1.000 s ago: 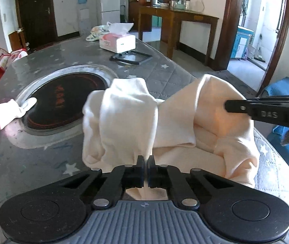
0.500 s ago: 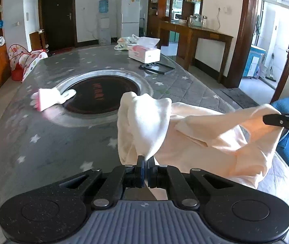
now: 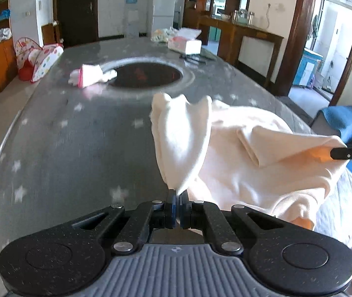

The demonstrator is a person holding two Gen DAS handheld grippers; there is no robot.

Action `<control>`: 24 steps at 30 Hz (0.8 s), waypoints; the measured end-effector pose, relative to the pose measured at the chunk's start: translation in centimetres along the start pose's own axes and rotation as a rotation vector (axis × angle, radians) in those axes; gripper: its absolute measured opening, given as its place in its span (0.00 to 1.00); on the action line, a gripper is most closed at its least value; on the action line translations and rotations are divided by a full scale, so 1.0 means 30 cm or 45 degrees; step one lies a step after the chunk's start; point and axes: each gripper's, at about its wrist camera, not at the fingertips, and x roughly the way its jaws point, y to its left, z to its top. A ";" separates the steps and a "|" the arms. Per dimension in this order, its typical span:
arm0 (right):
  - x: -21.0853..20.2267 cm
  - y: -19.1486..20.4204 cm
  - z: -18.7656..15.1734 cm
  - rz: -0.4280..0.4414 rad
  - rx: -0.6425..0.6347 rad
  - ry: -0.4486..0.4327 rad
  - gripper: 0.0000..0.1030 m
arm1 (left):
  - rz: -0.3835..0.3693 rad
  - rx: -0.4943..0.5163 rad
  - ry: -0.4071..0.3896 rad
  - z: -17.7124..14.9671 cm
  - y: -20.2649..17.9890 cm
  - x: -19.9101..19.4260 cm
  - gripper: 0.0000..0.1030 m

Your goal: Fold clothes

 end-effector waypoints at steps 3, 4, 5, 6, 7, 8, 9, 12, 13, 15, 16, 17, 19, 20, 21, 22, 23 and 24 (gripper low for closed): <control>-0.047 0.029 -0.016 0.000 -0.055 0.003 0.20 | -0.005 -0.010 0.037 -0.041 0.009 -0.012 0.03; -0.063 0.040 -0.014 0.004 -0.071 -0.003 0.22 | -0.008 -0.013 0.048 -0.050 0.012 -0.014 0.03; -0.077 0.054 -0.007 0.005 -0.094 -0.014 0.23 | -0.008 -0.012 0.051 -0.056 0.014 -0.017 0.04; -0.092 0.070 0.004 0.006 -0.120 -0.031 0.24 | -0.007 -0.009 0.050 -0.059 0.016 -0.021 0.05; -0.099 0.083 0.017 0.014 -0.136 -0.049 0.30 | -0.008 -0.004 0.049 -0.061 0.016 -0.024 0.08; -0.105 0.097 0.029 0.023 -0.153 -0.068 0.33 | -0.011 0.001 0.048 -0.062 0.015 -0.027 0.08; -0.110 0.111 0.043 0.031 -0.171 -0.086 0.33 | -0.013 0.011 0.046 -0.063 0.012 -0.029 0.09; -0.111 0.156 0.077 0.070 -0.213 -0.125 0.34 | 0.001 0.038 0.041 -0.067 0.003 -0.036 0.18; -0.105 0.172 0.088 0.093 -0.225 -0.134 0.37 | -0.001 0.043 0.037 -0.066 0.002 -0.039 0.20; -0.078 0.204 0.105 0.129 -0.249 -0.134 0.39 | -0.005 0.051 0.030 -0.062 0.000 -0.042 0.28; -0.054 0.222 0.111 0.149 -0.262 -0.124 0.39 | -0.002 0.056 0.023 -0.058 -0.003 -0.044 0.33; -0.027 0.240 0.114 0.169 -0.272 -0.110 0.39 | 0.002 0.063 0.012 -0.055 -0.007 -0.047 0.36; 0.022 0.272 0.117 0.203 -0.292 -0.085 0.39 | 0.008 0.080 -0.007 -0.047 -0.015 -0.050 0.41; 0.051 0.287 0.117 0.217 -0.300 -0.073 0.39 | 0.009 0.089 -0.017 -0.043 -0.019 -0.052 0.42; 0.077 0.300 0.121 0.224 -0.306 -0.064 0.39 | 0.011 0.096 -0.023 -0.039 -0.021 -0.052 0.42; 0.104 0.312 0.121 0.232 -0.310 -0.055 0.39 | 0.015 0.101 -0.026 -0.036 -0.022 -0.050 0.43; 0.128 0.322 0.123 0.242 -0.312 -0.047 0.38 | 0.018 0.104 -0.027 -0.032 -0.023 -0.046 0.43; 0.155 0.333 0.123 0.254 -0.317 -0.036 0.38 | 0.021 0.103 -0.024 -0.028 -0.024 -0.040 0.43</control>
